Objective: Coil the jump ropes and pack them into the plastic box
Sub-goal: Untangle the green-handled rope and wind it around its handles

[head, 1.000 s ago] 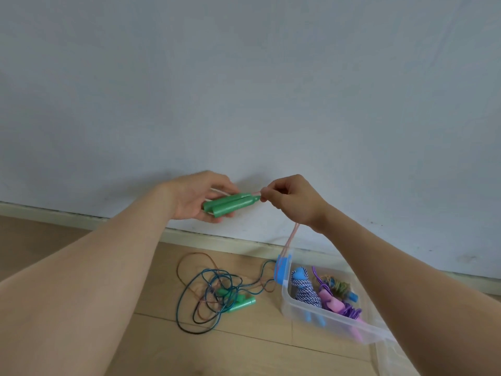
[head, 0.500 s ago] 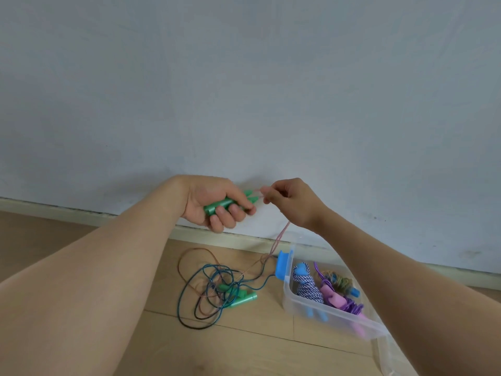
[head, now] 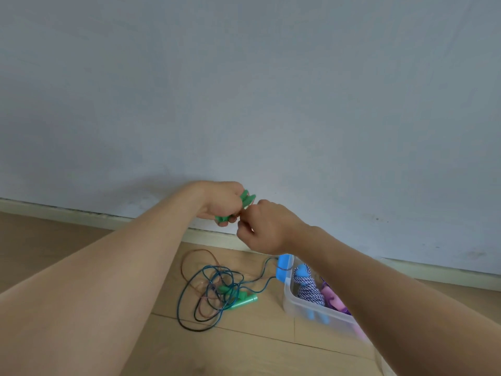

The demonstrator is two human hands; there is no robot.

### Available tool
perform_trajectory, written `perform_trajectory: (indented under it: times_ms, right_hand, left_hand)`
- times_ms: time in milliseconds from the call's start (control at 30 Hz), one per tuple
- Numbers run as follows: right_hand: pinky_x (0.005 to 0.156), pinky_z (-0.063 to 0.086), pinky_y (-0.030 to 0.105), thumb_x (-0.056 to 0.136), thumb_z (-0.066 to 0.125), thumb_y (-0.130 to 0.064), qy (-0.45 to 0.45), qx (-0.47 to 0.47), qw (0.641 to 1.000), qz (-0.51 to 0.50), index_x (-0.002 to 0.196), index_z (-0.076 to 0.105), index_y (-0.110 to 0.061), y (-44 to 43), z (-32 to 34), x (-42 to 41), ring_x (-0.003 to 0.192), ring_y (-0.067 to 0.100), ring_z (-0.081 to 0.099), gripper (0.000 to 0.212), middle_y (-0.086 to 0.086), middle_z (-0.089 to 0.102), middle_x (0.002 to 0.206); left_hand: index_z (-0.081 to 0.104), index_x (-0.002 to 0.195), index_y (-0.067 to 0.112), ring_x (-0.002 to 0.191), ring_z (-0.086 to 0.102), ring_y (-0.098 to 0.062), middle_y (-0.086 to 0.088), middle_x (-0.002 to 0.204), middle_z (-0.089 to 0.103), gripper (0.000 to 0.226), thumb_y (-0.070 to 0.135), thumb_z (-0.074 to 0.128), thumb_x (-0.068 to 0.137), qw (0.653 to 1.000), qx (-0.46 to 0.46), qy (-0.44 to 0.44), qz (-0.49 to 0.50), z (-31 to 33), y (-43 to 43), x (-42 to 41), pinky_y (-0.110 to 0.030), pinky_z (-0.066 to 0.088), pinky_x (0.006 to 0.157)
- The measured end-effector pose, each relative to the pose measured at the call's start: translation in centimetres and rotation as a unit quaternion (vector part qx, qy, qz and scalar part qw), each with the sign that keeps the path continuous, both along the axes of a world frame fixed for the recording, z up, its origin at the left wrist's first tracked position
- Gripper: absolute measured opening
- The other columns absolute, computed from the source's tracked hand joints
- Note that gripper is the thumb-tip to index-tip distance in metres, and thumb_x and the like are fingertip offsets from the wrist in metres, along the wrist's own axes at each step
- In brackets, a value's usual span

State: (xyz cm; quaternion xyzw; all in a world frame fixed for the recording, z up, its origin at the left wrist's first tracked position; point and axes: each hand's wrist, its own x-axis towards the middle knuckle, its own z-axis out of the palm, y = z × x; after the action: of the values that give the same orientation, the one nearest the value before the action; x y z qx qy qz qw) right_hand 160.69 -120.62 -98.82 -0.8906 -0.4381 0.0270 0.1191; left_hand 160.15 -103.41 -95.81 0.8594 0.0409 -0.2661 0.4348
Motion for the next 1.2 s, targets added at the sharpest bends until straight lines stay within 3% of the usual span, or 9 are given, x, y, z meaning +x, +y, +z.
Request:
perform_trajectory:
  times_ms: [167,267,400,533,633,800,967,1100,1200]
  right_hand:
    - [0.057,0.039,0.035,0.104,0.049,-0.036,-0.090,-0.001,0.994,0.060,0.075,0.049,-0.021,-1.5,0.5,0.8,0.060,0.030,0.045,0.033,-0.009,0.034,0.054]
    - [0.055,0.042,0.037,0.105,0.042,-0.039,-0.133,0.032,0.988,0.078,0.096,0.060,-0.022,-1.8,1.3,1.1,0.058,0.035,0.053,0.027,-0.001,0.055,0.063]
    - [0.060,0.044,0.037,0.109,0.040,-0.041,-0.150,0.070,0.986,-0.032,0.102,0.054,-0.020,-2.8,1.9,3.3,0.076,0.032,0.063,0.026,-0.001,0.066,0.089]
    - [0.064,0.049,0.038,0.109,0.040,-0.052,-0.066,0.130,0.981,-0.128,0.099,0.065,-0.025,-4.4,1.0,4.6,0.079,0.022,0.061,0.038,-0.007,0.068,0.084]
    - [0.061,0.047,0.038,0.108,0.040,-0.055,-0.008,0.157,0.974,-0.161,0.078,0.060,-0.025,-4.6,0.5,4.8,0.069,0.021,0.057,0.046,-0.005,0.060,0.066]
    - [0.061,0.046,0.042,0.110,0.034,-0.051,0.088,0.193,0.963,-0.166,0.076,0.057,-0.004,-4.5,0.2,5.0,0.059,0.022,0.044,0.062,0.013,0.056,0.064]
    - [0.051,0.032,0.018,0.110,0.040,-0.051,0.151,0.246,0.941,-0.177,0.082,0.064,0.000,-4.5,1.1,4.7,0.046,0.005,0.039,0.063,-0.019,0.048,0.046]
    - [0.048,0.026,0.022,0.108,0.051,-0.039,0.214,0.327,0.897,-0.206,0.082,0.068,-0.001,-4.3,1.6,4.6,0.044,0.006,0.027,0.050,-0.015,0.034,0.043]
    - [0.048,0.026,0.023,0.105,0.052,-0.035,0.223,0.321,0.897,-0.205,0.074,0.067,-0.006,-3.9,1.8,4.2,0.044,0.007,0.027,0.046,-0.012,0.032,0.045]
  left_hand:
    - [0.058,0.130,0.030,0.086,0.055,-0.019,-0.001,0.104,0.061,0.053,-0.007,0.049,0.093,0.991,0.100,-0.075,-0.053,-0.3,0.5,-0.2,-0.034,0.045,0.070]
    - [0.063,0.116,0.032,0.104,0.066,-0.022,0.007,0.109,0.070,0.042,-0.001,0.061,0.090,0.966,0.191,-0.093,-0.148,-0.2,0.0,-0.2,-0.037,0.054,0.090]
    - [0.067,0.113,0.042,0.105,0.068,-0.006,0.018,0.103,0.076,0.048,-0.001,0.064,0.090,0.962,0.166,-0.092,-0.197,0.7,-1.2,-0.4,-0.030,0.054,0.095]
    - [0.073,0.117,0.033,0.107,0.068,0.001,0.020,0.102,0.078,0.042,-0.001,0.065,0.093,0.972,0.106,-0.111,-0.176,1.7,-1.6,-0.3,-0.027,0.051,0.100]
    - [0.079,0.105,0.025,0.103,0.071,-0.001,0.016,0.098,0.080,0.032,0.000,0.068,0.089,0.981,0.079,-0.148,-0.097,1.6,-2.1,-0.2,-0.032,0.053,0.104]
    - [0.077,0.089,0.024,0.087,0.071,-0.029,-0.005,0.088,0.078,0.021,0.029,0.079,0.068,0.979,0.058,-0.196,0.000,1.5,-2.0,0.3,-0.047,0.056,0.086]
    - [0.073,0.096,0.002,0.065,0.052,-0.015,-0.009,0.074,0.064,0.017,0.010,0.074,0.081,0.990,-0.036,-0.133,0.016,2.6,-1.9,0.0,-0.032,0.038,0.062]
    - [0.059,0.106,0.000,0.060,0.047,-0.020,-0.018,0.079,0.068,0.017,0.006,0.054,0.091,0.981,-0.152,-0.104,0.064,3.5,-2.6,-0.2,-0.032,0.033,0.053]
    - [0.057,0.119,0.003,0.059,0.046,-0.019,-0.017,0.081,0.065,0.023,0.007,0.050,0.097,0.971,-0.180,-0.123,0.095,3.6,-3.1,0.2,-0.031,0.033,0.051]
